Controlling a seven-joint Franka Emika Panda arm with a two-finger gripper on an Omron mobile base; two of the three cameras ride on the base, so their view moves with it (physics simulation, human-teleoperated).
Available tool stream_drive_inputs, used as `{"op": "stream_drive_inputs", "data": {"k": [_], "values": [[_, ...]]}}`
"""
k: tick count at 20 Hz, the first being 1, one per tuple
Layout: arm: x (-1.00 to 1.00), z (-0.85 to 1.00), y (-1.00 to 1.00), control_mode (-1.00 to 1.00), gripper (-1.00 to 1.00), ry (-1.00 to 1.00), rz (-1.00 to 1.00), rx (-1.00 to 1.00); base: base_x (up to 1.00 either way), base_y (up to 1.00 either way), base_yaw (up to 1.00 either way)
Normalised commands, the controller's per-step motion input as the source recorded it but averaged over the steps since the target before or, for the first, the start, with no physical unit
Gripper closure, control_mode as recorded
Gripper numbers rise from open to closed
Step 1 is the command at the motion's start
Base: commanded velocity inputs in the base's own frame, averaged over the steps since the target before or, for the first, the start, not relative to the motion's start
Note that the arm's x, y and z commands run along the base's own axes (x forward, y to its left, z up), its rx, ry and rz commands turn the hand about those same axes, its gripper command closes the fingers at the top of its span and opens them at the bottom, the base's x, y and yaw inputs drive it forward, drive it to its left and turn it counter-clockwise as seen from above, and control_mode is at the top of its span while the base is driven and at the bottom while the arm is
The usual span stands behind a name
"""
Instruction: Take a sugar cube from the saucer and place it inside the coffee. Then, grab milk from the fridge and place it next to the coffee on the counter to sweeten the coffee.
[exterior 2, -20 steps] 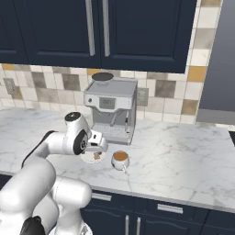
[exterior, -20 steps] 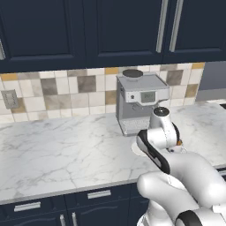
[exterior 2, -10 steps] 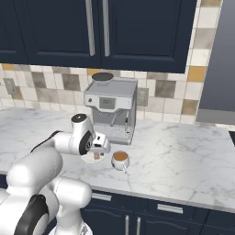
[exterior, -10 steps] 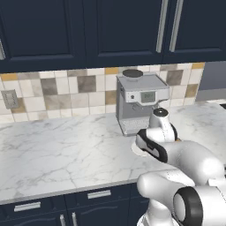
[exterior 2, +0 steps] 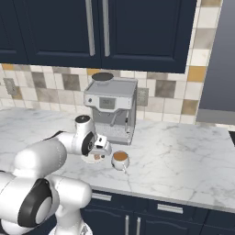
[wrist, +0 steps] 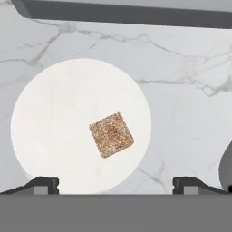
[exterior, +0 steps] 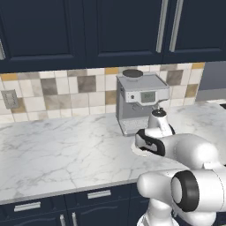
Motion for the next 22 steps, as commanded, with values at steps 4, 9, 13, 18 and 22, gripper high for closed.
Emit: {"op": "stream_drive_inputs", "data": {"k": [4, 9, 13, 18, 22], "values": [[0.28, -0.14, 0.03, -1.0, -1.0, 0.02, 0.0, 0.0, 0.0, 0.0, 0.0], [0.07, -0.15, 0.0, -1.0, -1.0, 0.02, 0.0, 0.0, 0.0, 0.0, 0.0], [0.02, -0.1, 0.0, -1.0, -1.0, 0.0, 0.0, 0.0, 0.0, 0.0, 0.0], [0.07, -0.08, 0.0, -1.0, -1.0, 0.0, 0.0, 0.0, 0.0, 0.0, 0.0], [0.14, -0.16, 0.0, -1.0, -1.0, 0.0, 0.0, 0.0, 0.0, 0.0, 0.0]]}}
